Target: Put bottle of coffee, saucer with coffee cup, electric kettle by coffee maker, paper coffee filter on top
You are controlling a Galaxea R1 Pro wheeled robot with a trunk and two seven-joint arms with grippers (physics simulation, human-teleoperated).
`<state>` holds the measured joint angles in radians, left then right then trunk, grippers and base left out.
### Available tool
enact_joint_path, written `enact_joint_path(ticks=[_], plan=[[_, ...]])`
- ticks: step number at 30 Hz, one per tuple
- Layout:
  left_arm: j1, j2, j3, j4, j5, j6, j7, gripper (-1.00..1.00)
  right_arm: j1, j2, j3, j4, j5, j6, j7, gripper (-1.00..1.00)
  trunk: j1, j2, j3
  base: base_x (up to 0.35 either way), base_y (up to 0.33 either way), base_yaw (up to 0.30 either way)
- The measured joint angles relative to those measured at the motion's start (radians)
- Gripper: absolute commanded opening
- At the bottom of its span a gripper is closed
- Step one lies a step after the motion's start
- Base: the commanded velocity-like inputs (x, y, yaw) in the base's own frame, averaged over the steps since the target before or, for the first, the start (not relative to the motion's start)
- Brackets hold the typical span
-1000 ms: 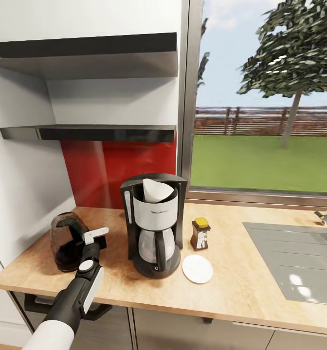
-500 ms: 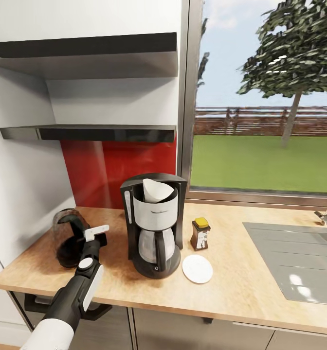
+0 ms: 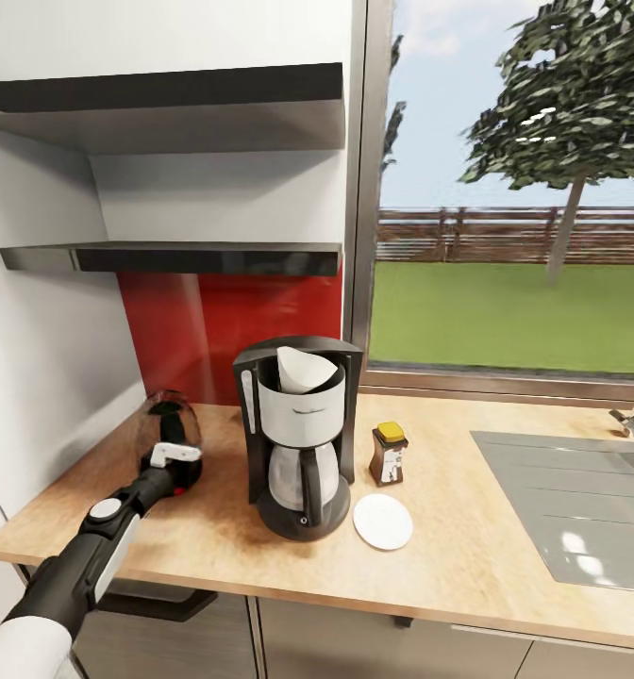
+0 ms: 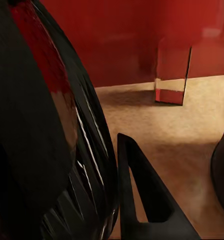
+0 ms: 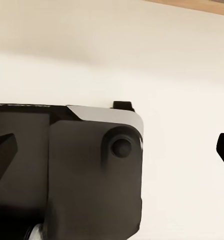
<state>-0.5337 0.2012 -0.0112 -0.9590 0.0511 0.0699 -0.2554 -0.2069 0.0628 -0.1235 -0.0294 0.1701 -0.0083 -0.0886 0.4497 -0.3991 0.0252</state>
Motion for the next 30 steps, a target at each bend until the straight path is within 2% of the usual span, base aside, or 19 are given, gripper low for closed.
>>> enact_joint_path(ticks=[4, 6, 8, 11, 17, 24, 30], plan=[[0.000, 0.045, 0.001, 0.002, 0.002, -0.003, -0.052, -1.00, 0.000, 0.005, 0.000, 0.000, -0.001, 0.000, 0.000, 1.00, 0.000, 0.000, 0.000, 0.000, 0.000, 0.000], [0.000, 0.057, 0.000, 0.003, 0.002, -0.005, -0.063, -1.00, 0.000, 0.006, 0.000, 0.000, -0.001, 0.000, 0.000, 1.00, 0.000, 0.000, 0.000, 0.000, 0.000, 0.000], [0.010, 0.058, 0.001, -0.007, 0.007, -0.003, -0.065, -1.00, 0.002, 0.016, 0.001, -0.001, 0.002, 0.001, -0.003, 1.00, 0.000, 0.000, 0.000, 0.000, 0.000, 0.000], [0.009, 0.058, 0.000, -0.023, 0.013, -0.002, -0.064, -1.00, 0.002, 0.017, 0.002, -0.001, 0.003, 0.001, -0.004, 1.00, 0.000, 0.000, 0.000, 0.000, 0.000, 0.000], [0.010, 0.057, -0.004, -0.029, 0.031, 0.002, -0.066, -1.00, 0.002, 0.006, -0.004, -0.003, -0.003, -0.013, -0.002, 1.00, 0.000, 0.000, 0.000, 0.000, 0.014, -0.014], [0.004, 0.056, -0.010, -0.031, 0.049, 0.012, -0.068, -1.00, 0.002, 0.005, -0.005, -0.004, -0.004, -0.014, -0.001, 1.00, 0.000, 0.000, 0.000, -0.019, 0.238, -0.225], [0.002, 0.059, -0.014, -0.032, 0.049, 0.026, -0.077, -1.00, 0.002, 0.006, -0.005, -0.003, -0.004, -0.014, -0.001, 1.00, 0.000, 0.000, 0.000, -0.035, 0.084, -0.044]])
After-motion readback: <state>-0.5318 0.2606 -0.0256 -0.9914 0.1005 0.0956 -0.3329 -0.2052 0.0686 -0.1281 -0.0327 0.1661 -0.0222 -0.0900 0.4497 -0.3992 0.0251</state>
